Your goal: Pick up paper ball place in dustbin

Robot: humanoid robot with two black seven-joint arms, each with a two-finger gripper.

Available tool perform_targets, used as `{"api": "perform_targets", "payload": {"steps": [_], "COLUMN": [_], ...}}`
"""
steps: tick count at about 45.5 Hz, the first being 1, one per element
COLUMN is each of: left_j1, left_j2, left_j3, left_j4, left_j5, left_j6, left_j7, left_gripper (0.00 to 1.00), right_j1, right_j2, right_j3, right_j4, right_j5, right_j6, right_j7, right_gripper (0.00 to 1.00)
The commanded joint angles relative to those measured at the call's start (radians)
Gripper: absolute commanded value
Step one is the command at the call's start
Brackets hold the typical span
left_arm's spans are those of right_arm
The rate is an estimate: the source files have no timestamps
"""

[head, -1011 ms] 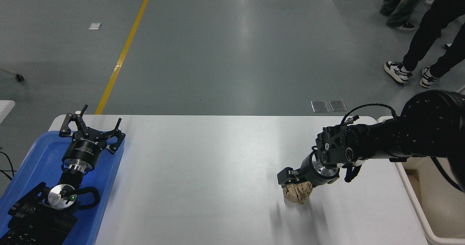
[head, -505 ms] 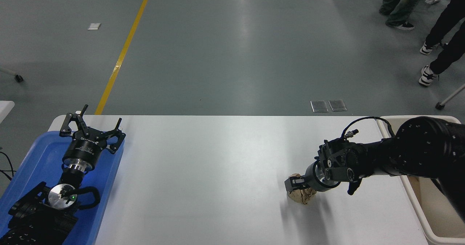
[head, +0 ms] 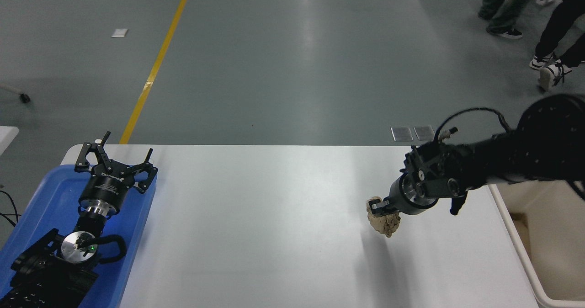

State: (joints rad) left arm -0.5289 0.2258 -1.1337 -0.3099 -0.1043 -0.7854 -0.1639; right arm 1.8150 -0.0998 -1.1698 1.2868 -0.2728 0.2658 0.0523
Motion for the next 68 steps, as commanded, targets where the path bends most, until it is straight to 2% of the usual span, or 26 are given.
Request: {"api": "perform_targets", "payload": {"steps": [1, 13, 26, 31, 39, 42, 52, 61, 68], "left_j1": [0.001, 0.003, 0.001, 0.001, 0.001, 0.000, 0.000, 0.000, -0.002], "left_j2": [0.001, 0.004, 0.004, 0.003, 0.001, 0.001, 0.001, 0.001, 0.001], "left_j3": [-0.001, -0.003, -0.003, -0.003, -0.003, -0.003, -0.003, -0.003, -0.001], "left_j4": [0.000, 0.000, 0.000, 0.000, 0.000, 0.000, 0.000, 0.002, 0.000], "left_j5": [0.000, 0.000, 0.000, 0.000, -0.002, -0.002, -0.002, 0.000, 0.000], "left_j6": [0.000, 0.000, 0.000, 0.000, 0.000, 0.000, 0.000, 0.000, 0.000], "left_j7": [0.001, 0.001, 0.001, 0.000, 0.000, 0.000, 0.000, 0.000, 0.000], "left_gripper": [0.99, 0.99, 0.99, 0.99, 0.99, 0.99, 0.99, 0.99, 0.99], "right_j1": [0.403, 0.638, 0.650, 0.592, 0.410, 0.328, -0.066, -0.423, -0.690], "right_j2": [-0.141, -0.218, -0.224, -0.306, -0.495, -0.549, -0.638, -0.638, -0.604], "right_j3": [-0.014, -0.040, -0.165, -0.226, -0.228, -0.211, -0.053, 0.111, 0.234], "right_j4": [0.226, 0.256, 0.247, 0.195, -0.038, -0.150, -0.483, -0.670, -0.793], "right_j5": [0.000, -0.012, -0.026, -0.087, -0.296, -0.332, -0.333, -0.304, -0.232], "right_j6": [0.139, 0.299, 0.291, 0.260, 0.196, 0.188, 0.053, -0.088, -0.151], "right_j7": [0.003, 0.003, 0.003, 0.003, 0.003, 0.003, 0.018, 0.014, 0.011], "right_gripper": [0.00, 0.00, 0.00, 0.00, 0.00, 0.00, 0.00, 0.00, 0.00]}}
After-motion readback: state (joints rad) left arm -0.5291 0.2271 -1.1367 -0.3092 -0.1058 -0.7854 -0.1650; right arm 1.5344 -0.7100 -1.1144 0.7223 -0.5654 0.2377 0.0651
